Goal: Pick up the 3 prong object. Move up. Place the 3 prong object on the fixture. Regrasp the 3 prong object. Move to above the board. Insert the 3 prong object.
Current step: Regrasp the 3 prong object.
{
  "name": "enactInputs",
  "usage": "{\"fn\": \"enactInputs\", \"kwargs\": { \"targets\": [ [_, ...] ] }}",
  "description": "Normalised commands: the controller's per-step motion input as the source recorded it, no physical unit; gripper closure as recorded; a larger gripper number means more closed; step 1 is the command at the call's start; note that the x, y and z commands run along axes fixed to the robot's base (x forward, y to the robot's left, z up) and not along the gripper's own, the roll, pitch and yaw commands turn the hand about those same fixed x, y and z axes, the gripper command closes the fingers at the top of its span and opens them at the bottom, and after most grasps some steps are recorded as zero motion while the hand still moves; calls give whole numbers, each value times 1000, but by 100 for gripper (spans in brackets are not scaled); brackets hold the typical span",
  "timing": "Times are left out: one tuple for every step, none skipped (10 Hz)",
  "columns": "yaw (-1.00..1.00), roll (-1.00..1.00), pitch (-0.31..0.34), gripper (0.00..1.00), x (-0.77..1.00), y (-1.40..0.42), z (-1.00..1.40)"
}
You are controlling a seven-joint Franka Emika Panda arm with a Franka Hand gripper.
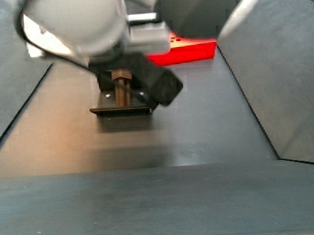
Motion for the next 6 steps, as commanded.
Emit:
{"fn": "enactInputs", "kwargs": {
  "targets": [
    [62,23,19,0,-44,3,1000],
    [45,4,30,0,-48,8,837],
    [35,-3,35,0,-49,6,711],
    [24,-7,37,0,-39,8,452],
    [13,-5,38,0,-38,7,188],
    [2,1000,75,0,-112,-757,759]
  ]
}}
